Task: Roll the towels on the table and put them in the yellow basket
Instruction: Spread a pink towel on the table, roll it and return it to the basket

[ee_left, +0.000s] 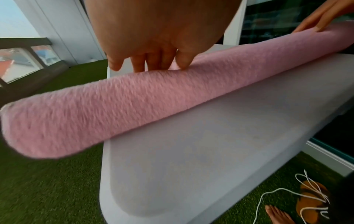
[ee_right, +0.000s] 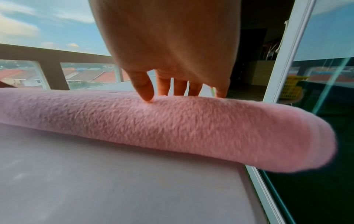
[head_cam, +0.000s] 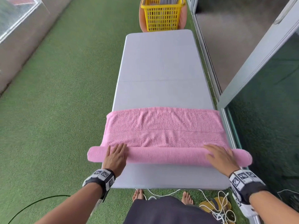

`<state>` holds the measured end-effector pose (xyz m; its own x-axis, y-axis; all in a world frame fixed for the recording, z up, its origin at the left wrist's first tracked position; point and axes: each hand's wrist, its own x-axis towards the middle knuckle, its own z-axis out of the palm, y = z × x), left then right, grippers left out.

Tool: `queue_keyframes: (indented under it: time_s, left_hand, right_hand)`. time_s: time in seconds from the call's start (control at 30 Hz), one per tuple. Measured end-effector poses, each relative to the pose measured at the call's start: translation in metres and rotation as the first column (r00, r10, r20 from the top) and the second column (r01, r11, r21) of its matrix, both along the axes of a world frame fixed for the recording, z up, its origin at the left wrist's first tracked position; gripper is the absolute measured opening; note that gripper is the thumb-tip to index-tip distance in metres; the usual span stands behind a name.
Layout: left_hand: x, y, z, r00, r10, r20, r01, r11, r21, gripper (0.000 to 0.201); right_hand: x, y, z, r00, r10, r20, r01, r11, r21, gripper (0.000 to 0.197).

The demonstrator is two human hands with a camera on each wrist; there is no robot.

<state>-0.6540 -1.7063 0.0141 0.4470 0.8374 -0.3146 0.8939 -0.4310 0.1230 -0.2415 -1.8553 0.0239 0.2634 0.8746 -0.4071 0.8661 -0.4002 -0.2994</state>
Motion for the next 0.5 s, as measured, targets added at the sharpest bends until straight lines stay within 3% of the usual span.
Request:
queue_keyframes:
  time_s: [0.1, 0.2, 0.3, 0.37, 0.5]
  left_hand:
    - [0.002, -0.005, -0.002, 0.998, -0.028, -0.063, 0.021, 0.995, -0.098, 0.078]
    - [-0.004, -0.022, -0.01, 0.991, -0.09, -0.097, 0.083, 0.994, -0.069, 0.091]
    - [-0.01, -0.036, -0.013, 0.986, -0.145, -0.081, 0.145, 0.989, -0.008, 0.066]
    - [-0.01, -0.035, -0.01, 0.991, -0.113, -0.074, 0.111, 0.993, -0.029, 0.047]
    - [0.0, -0.011, 0.006, 0.994, -0.092, -0.051, 0.09, 0.995, -0.053, 0.045]
  right_hand:
    - [-0.003, -0.003, -0.003, 0.999, 0.038, 0.013, -0.037, 0.996, -0.087, 0.071]
    - [-0.016, -0.02, -0.009, 0.984, 0.122, 0.131, -0.101, 0.982, -0.159, 0.088]
    - [-0.023, -0.035, -0.011, 0.974, 0.13, 0.183, -0.105, 0.985, -0.138, 0.071]
    - [-0.022, -0.037, -0.01, 0.976, 0.147, 0.161, -0.119, 0.978, -0.174, 0.063]
    - [-0.01, -0.015, 0.005, 0.992, 0.113, 0.063, -0.093, 0.963, -0.253, 0.051]
